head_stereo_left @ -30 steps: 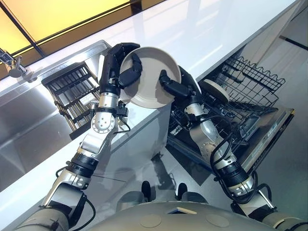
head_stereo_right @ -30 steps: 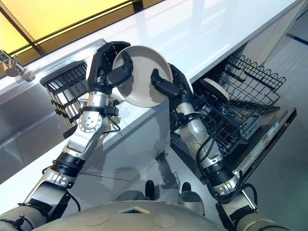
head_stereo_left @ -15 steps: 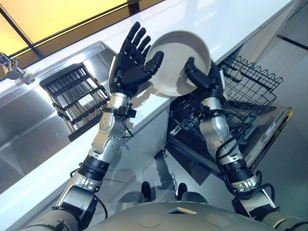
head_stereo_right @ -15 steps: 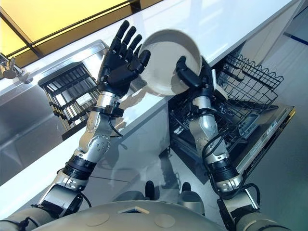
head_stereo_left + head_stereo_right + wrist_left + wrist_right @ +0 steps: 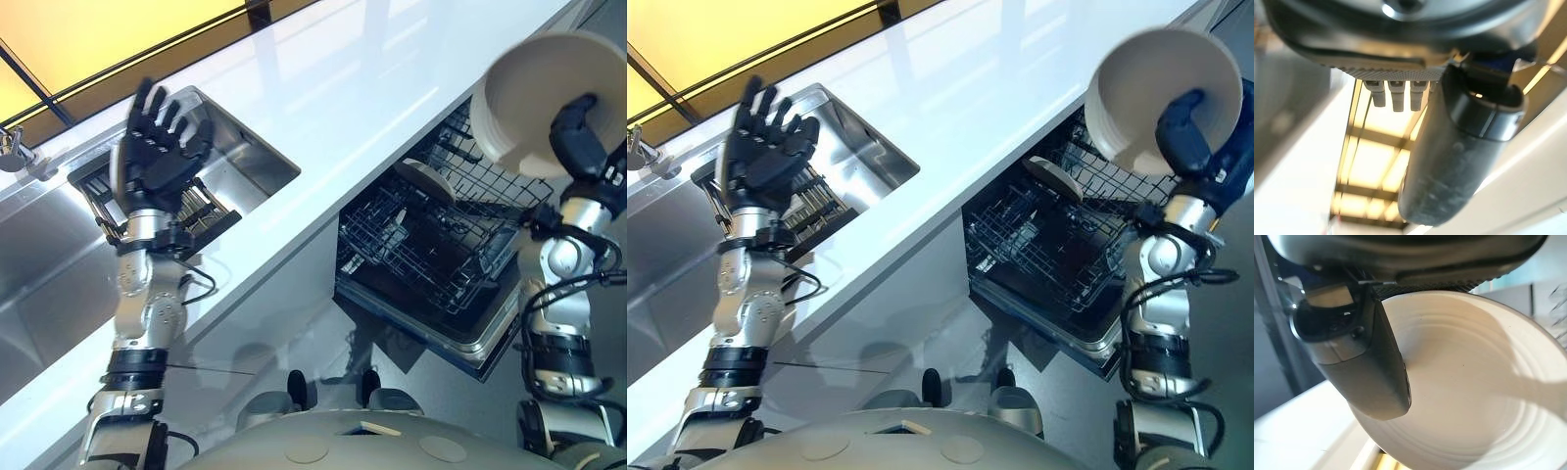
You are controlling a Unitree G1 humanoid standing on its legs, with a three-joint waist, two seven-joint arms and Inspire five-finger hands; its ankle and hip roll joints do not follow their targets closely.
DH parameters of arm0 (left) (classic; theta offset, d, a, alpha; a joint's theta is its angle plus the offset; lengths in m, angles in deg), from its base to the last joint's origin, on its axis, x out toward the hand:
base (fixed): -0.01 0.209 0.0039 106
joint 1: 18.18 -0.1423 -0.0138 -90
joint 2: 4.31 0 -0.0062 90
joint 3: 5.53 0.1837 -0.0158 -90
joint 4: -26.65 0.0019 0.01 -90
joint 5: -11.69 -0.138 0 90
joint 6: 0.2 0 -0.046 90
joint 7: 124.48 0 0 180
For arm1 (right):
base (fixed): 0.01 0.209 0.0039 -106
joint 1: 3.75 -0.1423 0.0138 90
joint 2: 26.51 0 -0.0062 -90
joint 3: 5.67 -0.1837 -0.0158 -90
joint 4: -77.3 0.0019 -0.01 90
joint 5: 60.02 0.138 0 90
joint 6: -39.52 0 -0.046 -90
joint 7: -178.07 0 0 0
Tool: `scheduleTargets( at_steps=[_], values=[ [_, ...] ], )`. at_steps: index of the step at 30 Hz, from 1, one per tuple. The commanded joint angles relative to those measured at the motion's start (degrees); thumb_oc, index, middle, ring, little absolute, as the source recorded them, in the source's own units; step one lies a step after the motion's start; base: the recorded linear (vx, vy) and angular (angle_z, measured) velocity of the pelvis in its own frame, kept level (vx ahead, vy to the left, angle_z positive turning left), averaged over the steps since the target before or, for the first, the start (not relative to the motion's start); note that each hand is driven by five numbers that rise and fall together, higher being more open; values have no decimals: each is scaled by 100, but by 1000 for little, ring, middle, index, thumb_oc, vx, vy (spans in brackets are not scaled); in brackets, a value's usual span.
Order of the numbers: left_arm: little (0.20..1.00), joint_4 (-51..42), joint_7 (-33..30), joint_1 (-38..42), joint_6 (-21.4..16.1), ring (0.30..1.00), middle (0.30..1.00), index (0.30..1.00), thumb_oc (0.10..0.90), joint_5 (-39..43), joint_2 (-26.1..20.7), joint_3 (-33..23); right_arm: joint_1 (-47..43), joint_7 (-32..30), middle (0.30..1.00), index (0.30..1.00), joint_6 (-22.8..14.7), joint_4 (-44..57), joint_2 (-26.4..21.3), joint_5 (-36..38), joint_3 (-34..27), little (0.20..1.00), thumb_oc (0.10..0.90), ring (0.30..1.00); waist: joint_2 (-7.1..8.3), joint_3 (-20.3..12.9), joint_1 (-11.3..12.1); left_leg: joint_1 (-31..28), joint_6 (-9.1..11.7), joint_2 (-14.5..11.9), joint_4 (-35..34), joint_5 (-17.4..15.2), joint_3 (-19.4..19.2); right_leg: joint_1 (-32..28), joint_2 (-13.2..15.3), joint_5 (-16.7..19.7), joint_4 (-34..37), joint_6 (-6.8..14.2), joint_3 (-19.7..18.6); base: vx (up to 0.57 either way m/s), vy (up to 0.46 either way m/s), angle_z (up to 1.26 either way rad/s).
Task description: Pick up plates and place into dishwasher.
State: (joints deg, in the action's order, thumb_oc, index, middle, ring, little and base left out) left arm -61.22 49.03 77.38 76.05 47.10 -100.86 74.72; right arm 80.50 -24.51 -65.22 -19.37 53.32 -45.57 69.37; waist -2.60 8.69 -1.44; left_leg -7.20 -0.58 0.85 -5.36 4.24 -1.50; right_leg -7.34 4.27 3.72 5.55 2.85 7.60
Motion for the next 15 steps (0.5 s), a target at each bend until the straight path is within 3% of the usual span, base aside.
scheduleTargets(
  at_steps=[1,5,15],
  values=[
    [900,85,-479,96,-695,900,900,900,800,-1194,-737,-438,-133,512,300,300,-390,224,-565,-680,-125,200,100,300,-55,-624,112,-138,97,-75,36,-704,-49,23,-287,-743,-199,95,174,0,0,0],
    [900,269,-862,-149,-633,900,900,900,800,-2277,-1152,-935,195,875,300,300,-307,233,-669,-872,-330,200,100,300,-69,-573,86,-125,112,-92,36,-687,-60,77,-261,-775,-288,106,212,0,0,0],
    [900,372,-731,-618,-409,900,900,900,800,-2769,-1581,-1531,673,1489,300,300,-149,458,-787,-1674,-413,200,100,300,-121,-497,55,-60,114,-87,36,-650,-27,202,-230,-830,-424,117,210,0,0,0]
  ],
)
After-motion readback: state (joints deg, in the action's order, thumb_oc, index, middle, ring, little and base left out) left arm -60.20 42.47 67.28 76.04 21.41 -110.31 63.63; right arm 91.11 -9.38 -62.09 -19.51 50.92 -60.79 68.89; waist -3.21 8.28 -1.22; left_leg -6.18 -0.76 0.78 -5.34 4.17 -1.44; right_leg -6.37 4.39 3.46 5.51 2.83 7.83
